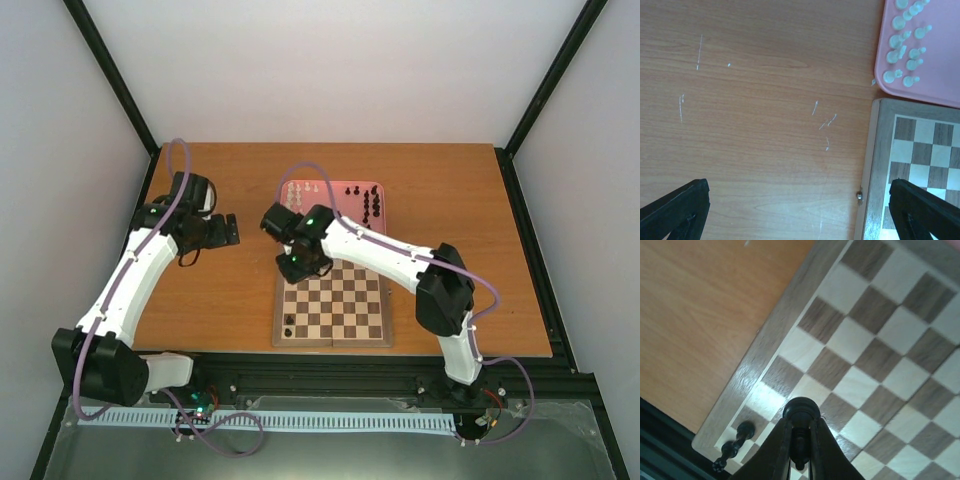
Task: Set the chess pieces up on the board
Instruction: Place the chess piece on the chessboard.
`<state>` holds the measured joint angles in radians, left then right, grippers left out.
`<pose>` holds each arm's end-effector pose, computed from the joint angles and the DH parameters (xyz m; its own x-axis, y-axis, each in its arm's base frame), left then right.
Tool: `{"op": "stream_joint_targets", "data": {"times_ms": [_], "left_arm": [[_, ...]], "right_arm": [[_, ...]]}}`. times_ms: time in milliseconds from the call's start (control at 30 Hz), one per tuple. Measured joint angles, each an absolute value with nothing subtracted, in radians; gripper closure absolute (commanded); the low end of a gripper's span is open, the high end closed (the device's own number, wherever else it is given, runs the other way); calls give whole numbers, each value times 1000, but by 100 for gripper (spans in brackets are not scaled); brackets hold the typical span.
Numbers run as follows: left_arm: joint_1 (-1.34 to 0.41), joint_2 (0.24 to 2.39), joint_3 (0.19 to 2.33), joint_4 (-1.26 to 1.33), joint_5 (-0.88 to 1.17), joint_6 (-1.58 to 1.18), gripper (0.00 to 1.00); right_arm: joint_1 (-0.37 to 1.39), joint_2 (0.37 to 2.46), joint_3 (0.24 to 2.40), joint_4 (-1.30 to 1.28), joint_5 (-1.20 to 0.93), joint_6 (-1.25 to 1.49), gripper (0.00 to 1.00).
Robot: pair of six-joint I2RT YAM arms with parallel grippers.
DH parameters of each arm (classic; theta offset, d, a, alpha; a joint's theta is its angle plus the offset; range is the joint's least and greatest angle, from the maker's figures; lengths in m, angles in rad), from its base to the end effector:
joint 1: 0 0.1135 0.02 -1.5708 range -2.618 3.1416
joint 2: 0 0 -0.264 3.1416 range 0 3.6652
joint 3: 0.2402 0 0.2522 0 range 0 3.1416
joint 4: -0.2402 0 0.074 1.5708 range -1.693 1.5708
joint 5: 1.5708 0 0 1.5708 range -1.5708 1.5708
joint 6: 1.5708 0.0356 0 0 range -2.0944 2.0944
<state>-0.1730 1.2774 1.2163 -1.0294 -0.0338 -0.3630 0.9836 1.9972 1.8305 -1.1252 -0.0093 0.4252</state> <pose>0.2390 -0.0406 0.3140 -0.8723 -0.2078 -0.4426 -0.1637 0.9771 -0.1360 0.2274 0.3422 0.2670 -0.8292 -0.5014 -0.2471 -0.5399 0.8329 0.1217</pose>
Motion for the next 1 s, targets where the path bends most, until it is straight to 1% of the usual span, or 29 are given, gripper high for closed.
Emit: {"op": "stream_joint_targets", "data": {"times_ms": [200,367,1000], "left_arm": [[-173,1235,1184,-1032,-33,-362,0],[-173,1217,1185,-1034,-36,-362,0],[-173,1212,1217,-1049,-61,-361,0]], "right_arm": [[1073,2051,1800,-1124,-10,458,97],[1111,2084,1792,-1125,-13,469,97],[1118,2150,1787,-1110,-16,473,97]]}}
